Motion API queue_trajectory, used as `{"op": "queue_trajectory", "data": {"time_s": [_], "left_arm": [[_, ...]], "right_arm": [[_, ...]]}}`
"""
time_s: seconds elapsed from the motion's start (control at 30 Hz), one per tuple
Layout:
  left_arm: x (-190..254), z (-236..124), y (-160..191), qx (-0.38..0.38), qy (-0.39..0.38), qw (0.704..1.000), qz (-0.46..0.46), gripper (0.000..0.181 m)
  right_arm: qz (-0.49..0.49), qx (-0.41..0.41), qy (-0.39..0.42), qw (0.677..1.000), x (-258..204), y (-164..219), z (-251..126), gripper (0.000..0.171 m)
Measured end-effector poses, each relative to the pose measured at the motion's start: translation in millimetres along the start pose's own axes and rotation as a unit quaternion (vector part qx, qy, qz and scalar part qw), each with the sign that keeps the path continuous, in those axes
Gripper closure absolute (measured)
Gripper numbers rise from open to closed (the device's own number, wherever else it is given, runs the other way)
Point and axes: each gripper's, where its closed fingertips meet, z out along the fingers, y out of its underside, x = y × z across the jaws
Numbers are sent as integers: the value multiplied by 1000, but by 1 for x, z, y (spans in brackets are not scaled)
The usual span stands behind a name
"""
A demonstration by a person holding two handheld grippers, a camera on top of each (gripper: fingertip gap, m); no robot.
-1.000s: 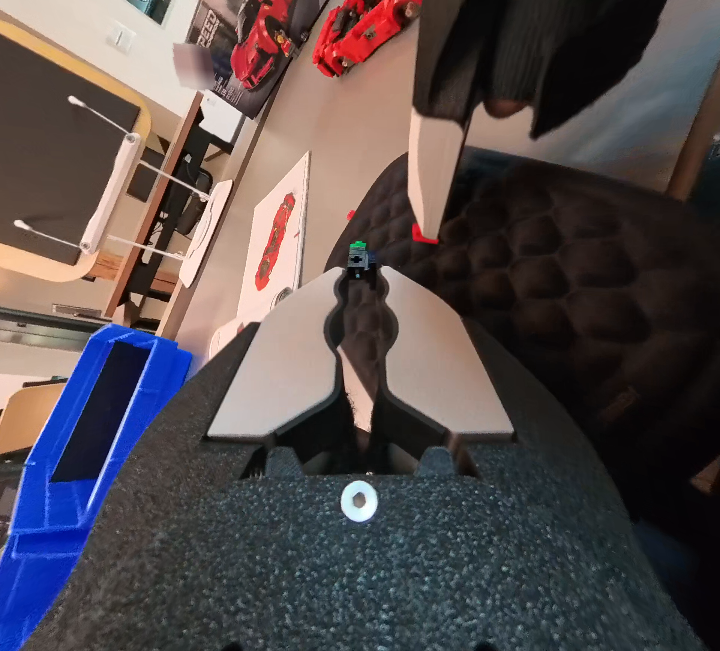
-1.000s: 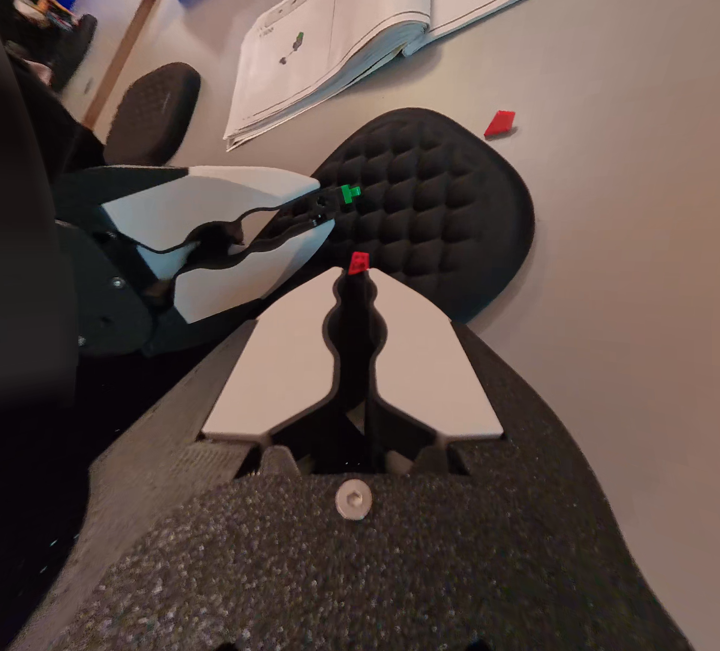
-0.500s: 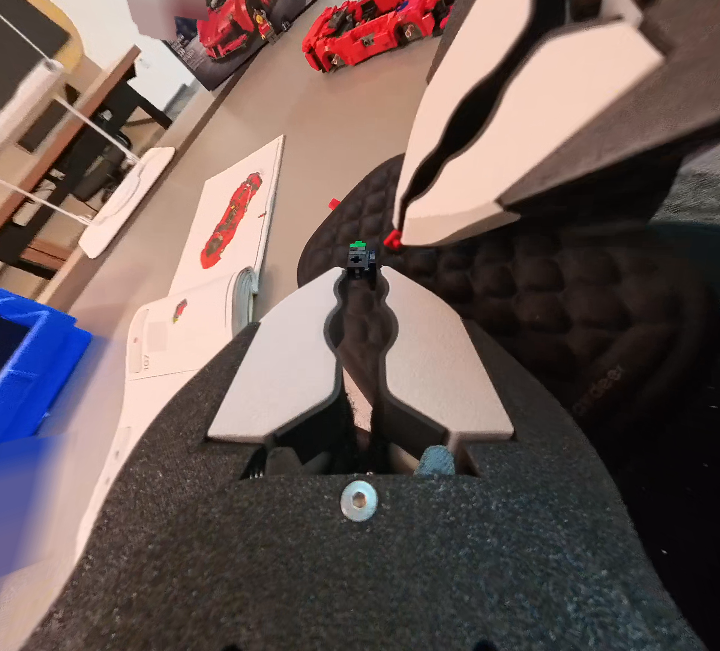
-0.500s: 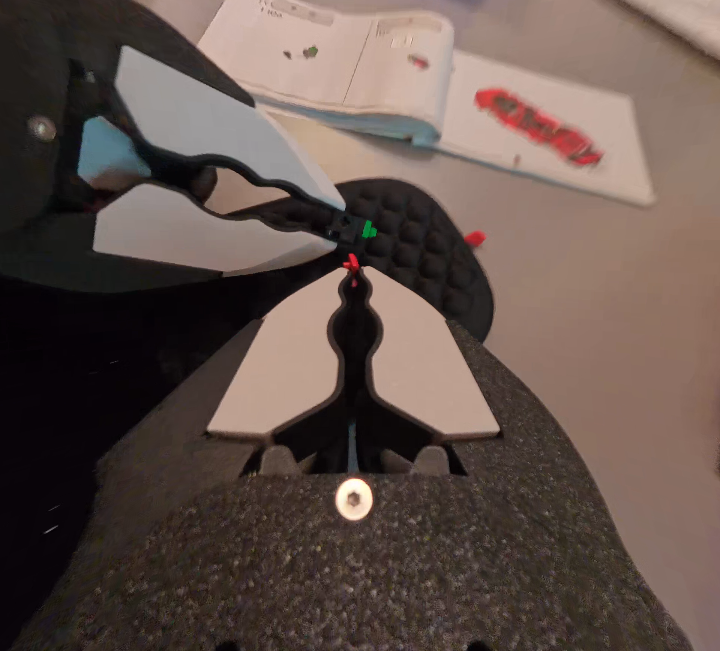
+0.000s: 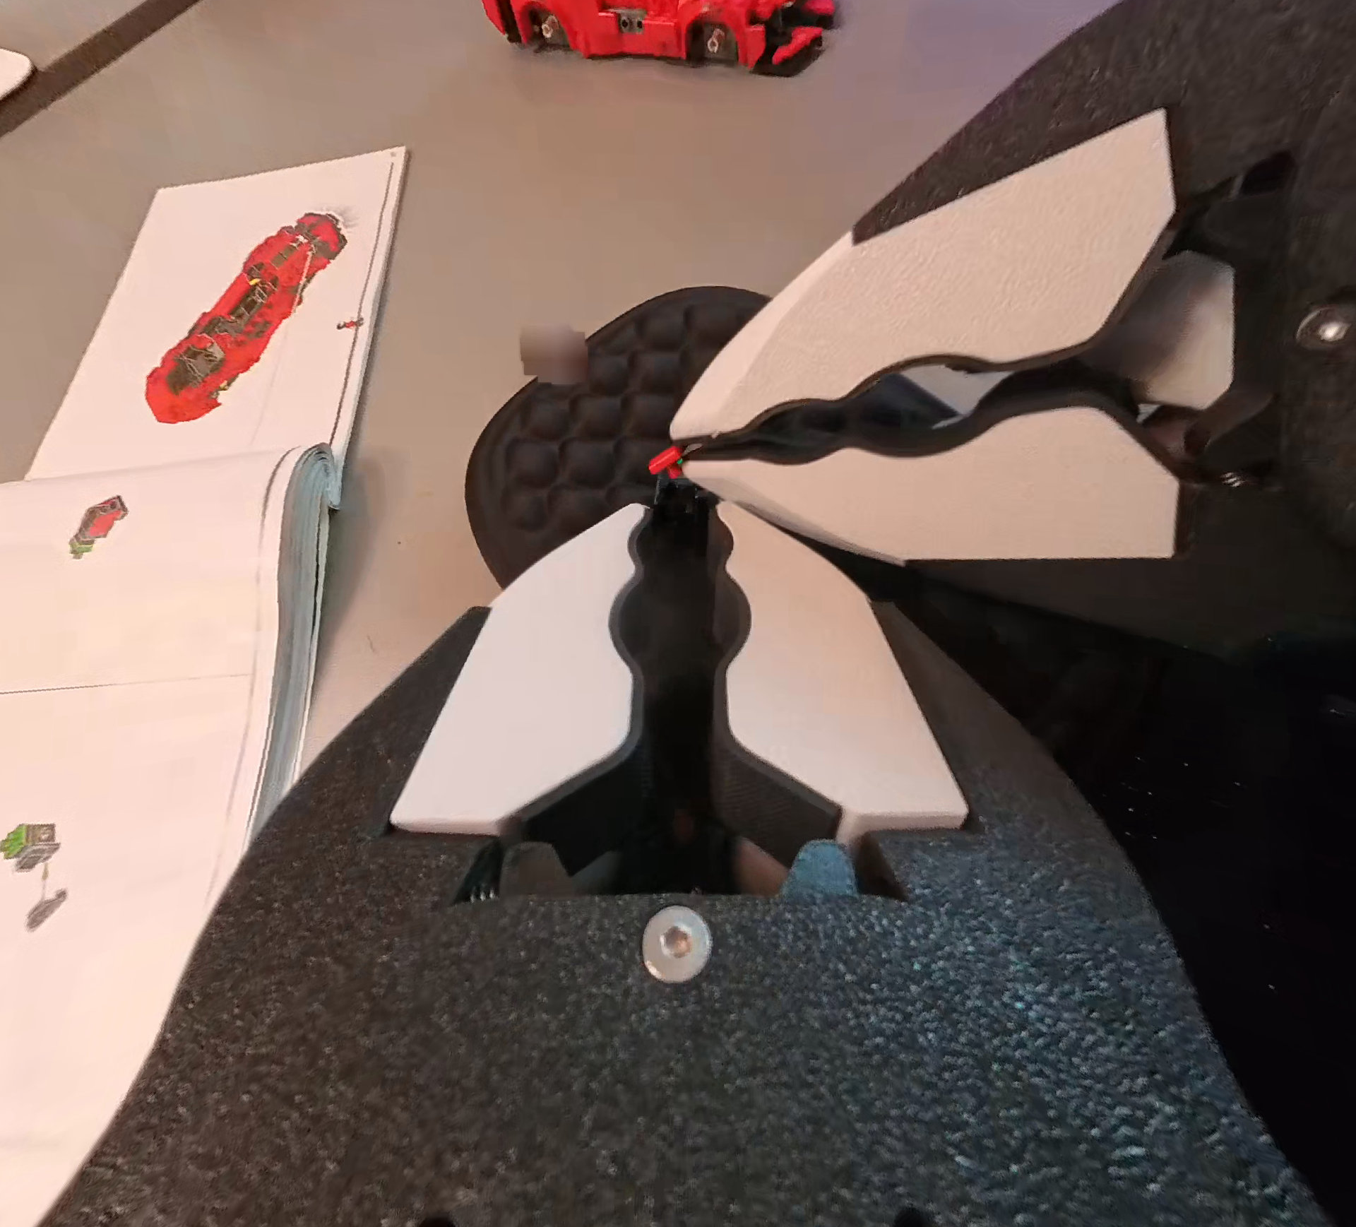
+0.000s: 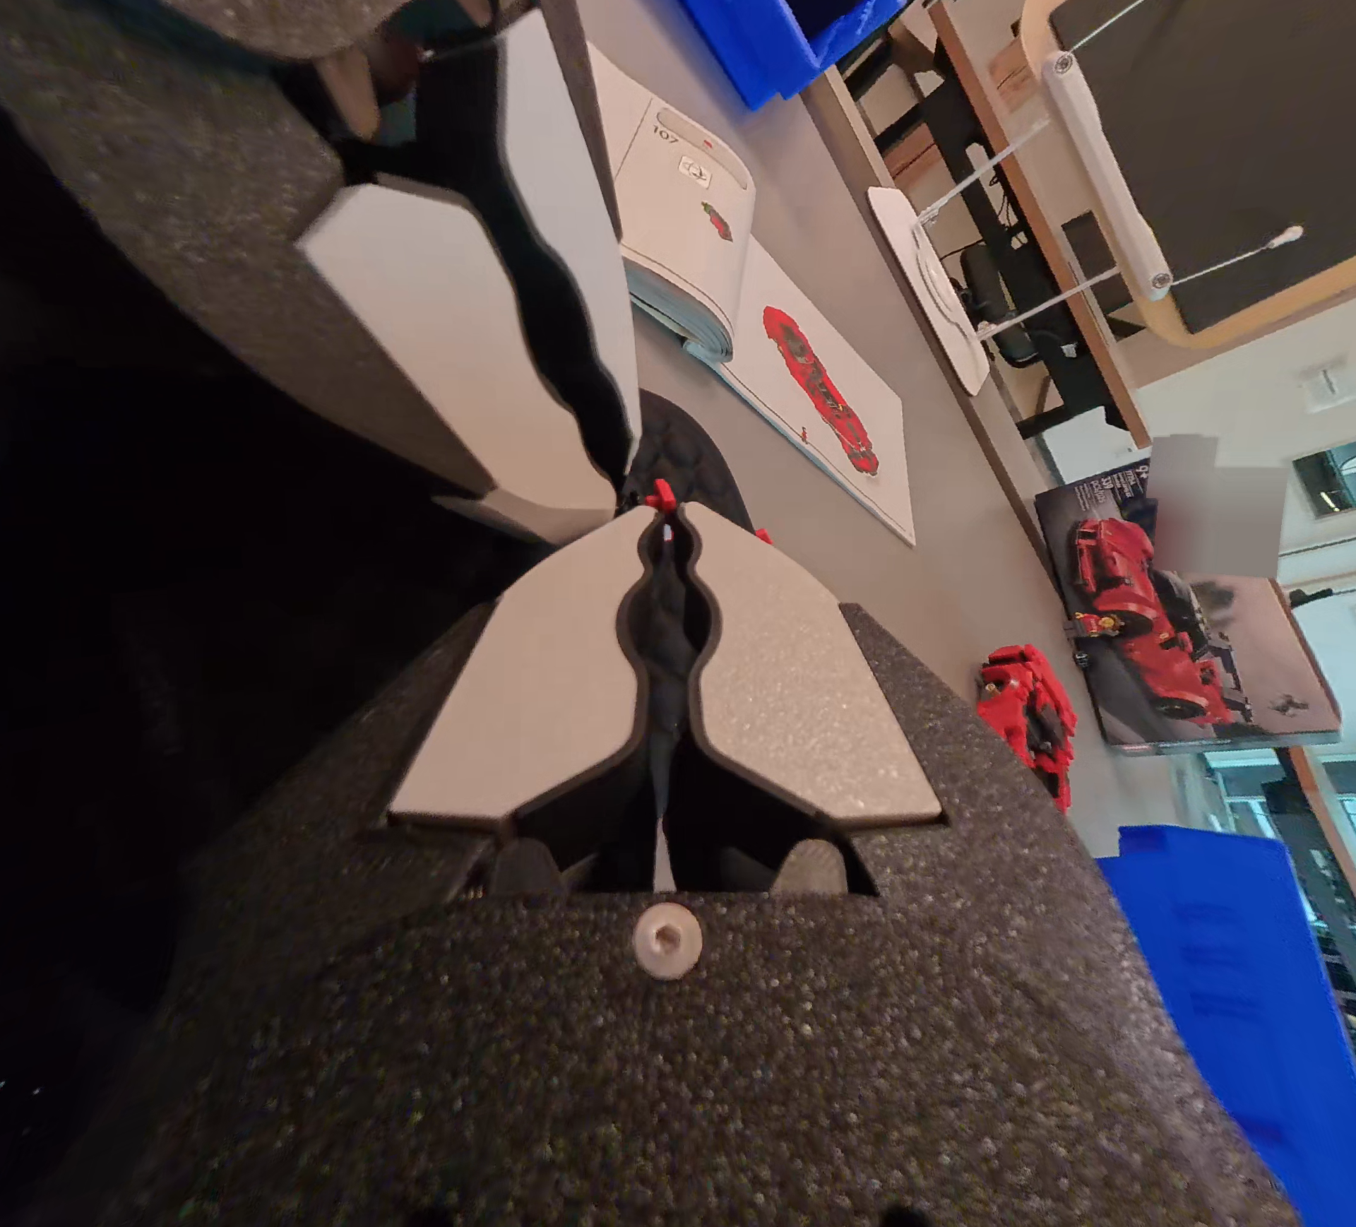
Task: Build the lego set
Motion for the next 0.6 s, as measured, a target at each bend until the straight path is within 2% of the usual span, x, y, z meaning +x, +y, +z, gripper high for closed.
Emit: {"op": "queue_trajectory", "data": {"time_s": [0.27,0.6], "left_arm": [[0,2,2,-10,23,999,-24,169],[1,1,4,-13,59,997,-56,168]], "right_arm": [[-75,-60,-30,995,-4,3,2,169],[41,-52,-217,974,-12,3,-1,165]]}}
